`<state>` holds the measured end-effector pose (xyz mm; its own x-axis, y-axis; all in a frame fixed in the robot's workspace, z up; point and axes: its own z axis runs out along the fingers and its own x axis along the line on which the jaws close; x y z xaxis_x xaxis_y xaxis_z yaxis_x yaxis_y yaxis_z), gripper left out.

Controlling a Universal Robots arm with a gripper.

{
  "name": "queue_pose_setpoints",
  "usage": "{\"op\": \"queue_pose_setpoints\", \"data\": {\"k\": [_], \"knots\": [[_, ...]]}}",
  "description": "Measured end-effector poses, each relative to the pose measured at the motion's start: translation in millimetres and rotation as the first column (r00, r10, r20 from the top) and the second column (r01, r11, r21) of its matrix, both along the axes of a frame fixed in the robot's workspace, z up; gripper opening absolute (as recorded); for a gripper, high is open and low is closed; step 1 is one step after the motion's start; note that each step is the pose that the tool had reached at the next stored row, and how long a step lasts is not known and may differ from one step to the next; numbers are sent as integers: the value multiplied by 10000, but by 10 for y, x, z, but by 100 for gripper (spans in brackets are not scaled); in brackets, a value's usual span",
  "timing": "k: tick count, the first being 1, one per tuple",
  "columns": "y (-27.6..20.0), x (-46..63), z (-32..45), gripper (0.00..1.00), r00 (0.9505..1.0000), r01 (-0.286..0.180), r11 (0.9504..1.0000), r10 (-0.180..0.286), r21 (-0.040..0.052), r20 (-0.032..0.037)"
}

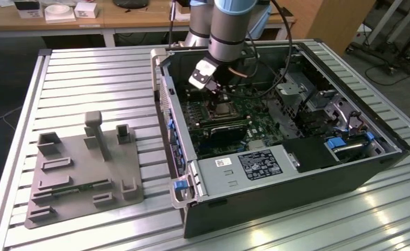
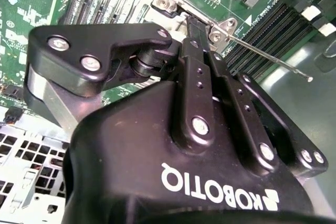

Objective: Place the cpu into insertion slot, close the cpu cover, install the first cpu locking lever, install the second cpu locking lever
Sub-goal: 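Close the cpu cover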

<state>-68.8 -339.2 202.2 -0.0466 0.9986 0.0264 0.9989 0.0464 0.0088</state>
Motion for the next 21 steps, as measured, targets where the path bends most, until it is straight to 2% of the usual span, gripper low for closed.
{"op": "queue_pose_setpoints", "data": {"k": [5, 15, 21], "knots": [[0, -2, -7, 11, 10000, -21, 10000, 21, 5, 0], [0, -2, 30, 11, 10000, -22, 10000, 22, 7, 7], [0, -22, -4, 11, 10000, -58, 10000, 58, 7, 5]]}}
